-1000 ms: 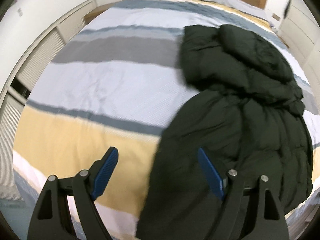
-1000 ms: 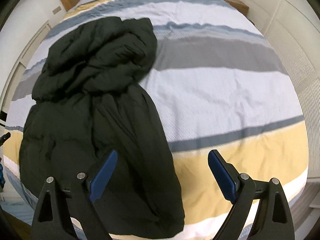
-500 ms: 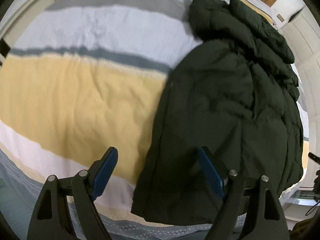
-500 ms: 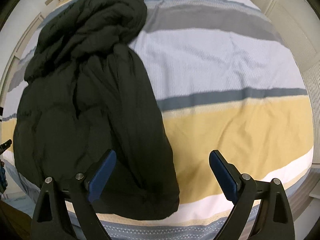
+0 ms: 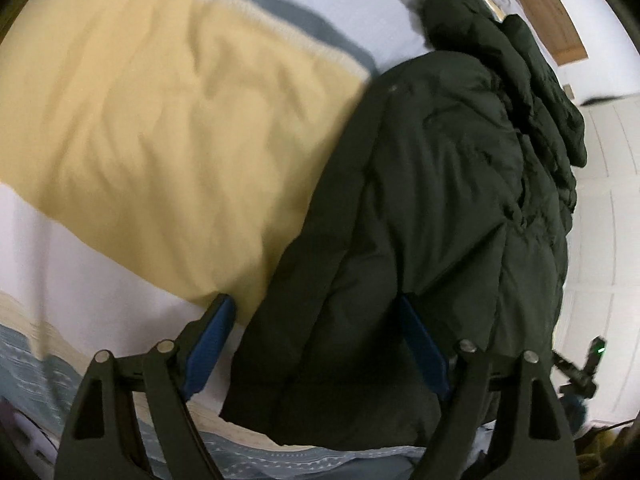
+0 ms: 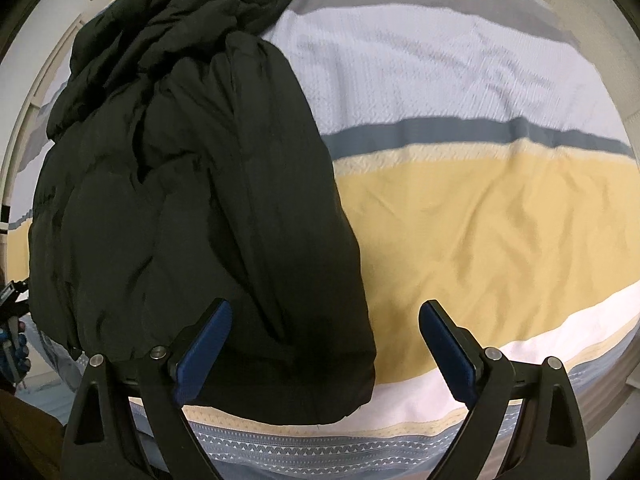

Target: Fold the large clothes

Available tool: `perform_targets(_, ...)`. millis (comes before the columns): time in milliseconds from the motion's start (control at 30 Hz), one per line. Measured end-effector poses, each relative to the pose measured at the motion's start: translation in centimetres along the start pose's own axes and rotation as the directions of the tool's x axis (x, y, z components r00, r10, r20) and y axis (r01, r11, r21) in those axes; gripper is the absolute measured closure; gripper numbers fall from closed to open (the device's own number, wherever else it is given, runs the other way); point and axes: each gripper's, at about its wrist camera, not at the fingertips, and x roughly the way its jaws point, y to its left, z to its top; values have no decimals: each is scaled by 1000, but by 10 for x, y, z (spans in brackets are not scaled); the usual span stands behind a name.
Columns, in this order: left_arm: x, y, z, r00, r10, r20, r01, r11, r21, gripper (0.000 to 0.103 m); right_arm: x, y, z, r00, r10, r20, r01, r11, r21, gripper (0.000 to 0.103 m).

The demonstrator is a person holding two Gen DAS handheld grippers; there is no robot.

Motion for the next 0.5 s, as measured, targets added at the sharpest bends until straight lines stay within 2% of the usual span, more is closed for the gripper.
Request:
perform_targets(233,9,0,-11,998,-56,-38,55,998,-31,13,15,-3,-5,998,61,-26,-61,998,3,8)
perform_targets(367,13,-3,-16,997,-60,-48,58,997,-45,13,26,-8,-3,994,103,-40,-103,995,6,8)
perform_targets(500,13,-4,-24,996,-76,-56,72,995,-74,13,46,-10,-4,979,186,-82,-183,982,40,7)
